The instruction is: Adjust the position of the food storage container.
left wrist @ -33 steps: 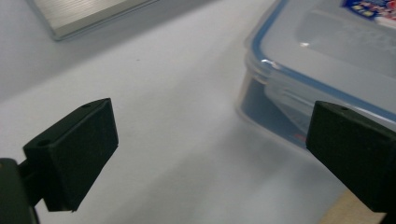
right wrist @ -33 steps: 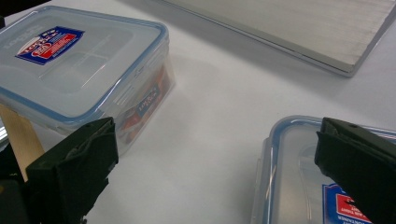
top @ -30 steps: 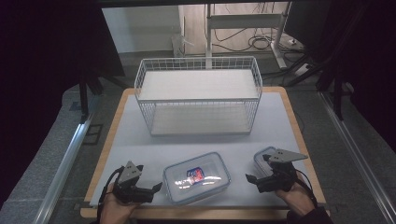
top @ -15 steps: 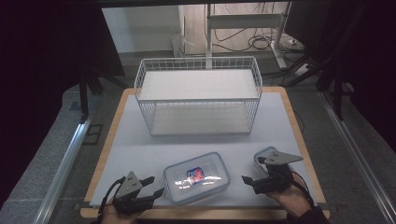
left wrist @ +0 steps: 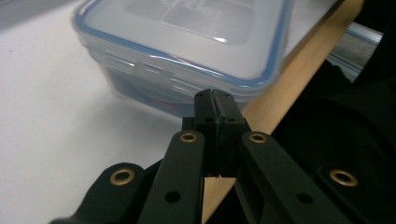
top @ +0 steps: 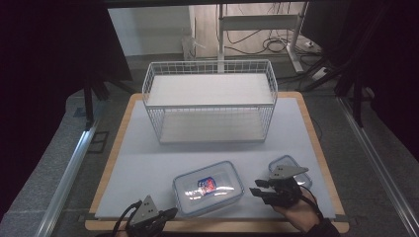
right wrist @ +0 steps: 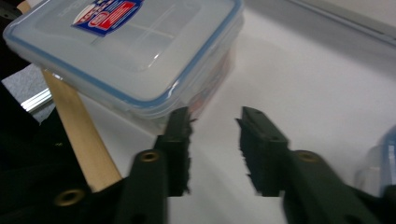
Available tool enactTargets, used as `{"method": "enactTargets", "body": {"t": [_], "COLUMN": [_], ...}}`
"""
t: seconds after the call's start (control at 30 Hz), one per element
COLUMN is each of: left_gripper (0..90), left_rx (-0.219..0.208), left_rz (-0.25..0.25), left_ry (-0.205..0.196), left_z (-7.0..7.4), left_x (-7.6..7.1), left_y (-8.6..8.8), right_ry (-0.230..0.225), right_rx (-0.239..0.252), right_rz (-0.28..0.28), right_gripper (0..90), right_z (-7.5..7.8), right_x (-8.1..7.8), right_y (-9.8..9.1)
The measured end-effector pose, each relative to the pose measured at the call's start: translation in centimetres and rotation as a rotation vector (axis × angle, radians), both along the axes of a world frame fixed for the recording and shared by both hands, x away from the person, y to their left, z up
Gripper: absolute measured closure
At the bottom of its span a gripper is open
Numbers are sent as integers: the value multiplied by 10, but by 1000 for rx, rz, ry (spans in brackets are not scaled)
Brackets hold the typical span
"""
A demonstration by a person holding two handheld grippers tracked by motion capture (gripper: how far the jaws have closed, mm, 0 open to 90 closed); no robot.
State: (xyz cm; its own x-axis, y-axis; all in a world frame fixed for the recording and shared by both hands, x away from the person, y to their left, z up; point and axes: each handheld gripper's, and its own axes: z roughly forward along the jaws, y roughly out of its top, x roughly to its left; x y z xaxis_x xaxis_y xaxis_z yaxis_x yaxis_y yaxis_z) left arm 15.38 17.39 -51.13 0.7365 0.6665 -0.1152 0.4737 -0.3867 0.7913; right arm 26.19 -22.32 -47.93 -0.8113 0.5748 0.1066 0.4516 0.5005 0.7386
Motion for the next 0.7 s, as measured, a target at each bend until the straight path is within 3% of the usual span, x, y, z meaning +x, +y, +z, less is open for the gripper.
{"method": "enactTargets", "body": {"t": [0.13,0.3,0.7], "left_gripper": [898,898,896], "left_rx": [-11,22,13], "left_rz": [-19,-68,-27], "left_ry": [19,50,66], "left_z": [-2,-9,-12], "left_x": [-5,-10,3], "left_y": [-2,-17,-22], "right_ry": [14,26,43], "right_rx": [-16,-28,-35], "right_rz": [12,41,82], "right_gripper": [738,773,746], "right_z": [-2,-6,-9], "right_x": [-2,-3,-5], "right_y": [3,8,16]}}
